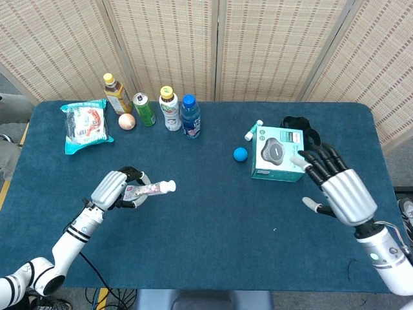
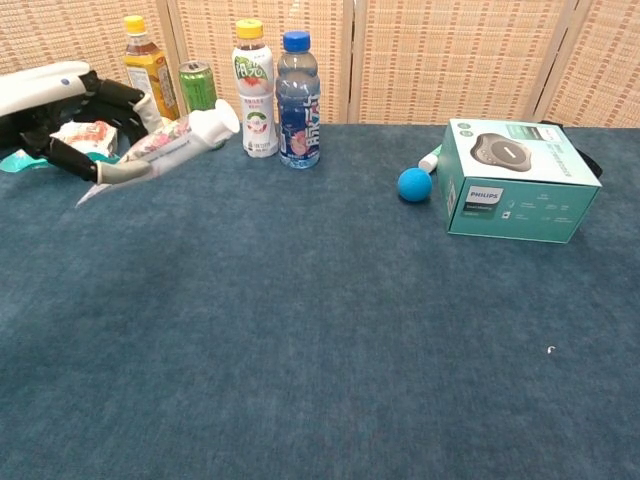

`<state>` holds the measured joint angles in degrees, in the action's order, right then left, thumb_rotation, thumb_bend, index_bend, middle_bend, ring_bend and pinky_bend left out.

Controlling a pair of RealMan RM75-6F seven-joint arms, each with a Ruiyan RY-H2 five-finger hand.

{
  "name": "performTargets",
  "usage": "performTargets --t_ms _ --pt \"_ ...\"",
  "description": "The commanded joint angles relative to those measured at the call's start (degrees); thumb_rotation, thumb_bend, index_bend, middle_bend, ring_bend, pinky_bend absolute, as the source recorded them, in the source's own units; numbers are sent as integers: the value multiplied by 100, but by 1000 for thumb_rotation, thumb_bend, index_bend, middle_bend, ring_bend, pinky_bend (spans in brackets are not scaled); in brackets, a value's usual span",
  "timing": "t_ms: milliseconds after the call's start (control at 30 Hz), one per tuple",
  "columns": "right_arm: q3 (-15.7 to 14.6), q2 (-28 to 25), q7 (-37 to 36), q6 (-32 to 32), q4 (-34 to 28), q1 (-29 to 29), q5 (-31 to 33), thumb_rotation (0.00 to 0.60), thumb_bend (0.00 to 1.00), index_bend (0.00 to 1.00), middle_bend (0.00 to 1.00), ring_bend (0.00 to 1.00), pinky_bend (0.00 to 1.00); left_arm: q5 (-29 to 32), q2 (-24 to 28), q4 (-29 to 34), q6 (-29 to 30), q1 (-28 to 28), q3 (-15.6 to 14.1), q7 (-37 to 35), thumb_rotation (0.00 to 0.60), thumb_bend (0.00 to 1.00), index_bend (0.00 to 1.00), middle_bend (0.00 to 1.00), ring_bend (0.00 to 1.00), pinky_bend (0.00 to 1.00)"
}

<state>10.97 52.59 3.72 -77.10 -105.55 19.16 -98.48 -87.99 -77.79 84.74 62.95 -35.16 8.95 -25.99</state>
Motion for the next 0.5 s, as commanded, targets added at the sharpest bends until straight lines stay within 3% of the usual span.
performTargets --t_ms 33,167,500 --pt "129 209 -69 436 -55 531 -329 600 94 240 201 0 53 -91 271 360 -207 -204 38 -443 600 326 657 644 430 247" --pt "228 503 -62 809 -13 1030 -439 600 93 290 221 0 58 -112 436 580 -295 -324 64 -841 600 326 658 645 431 247" --pt "403 1241 322 1315 218 1836 -351 600 92 307 227 0 58 -76 549 654 -405 -524 81 -1244 600 326 658 644 431 247"
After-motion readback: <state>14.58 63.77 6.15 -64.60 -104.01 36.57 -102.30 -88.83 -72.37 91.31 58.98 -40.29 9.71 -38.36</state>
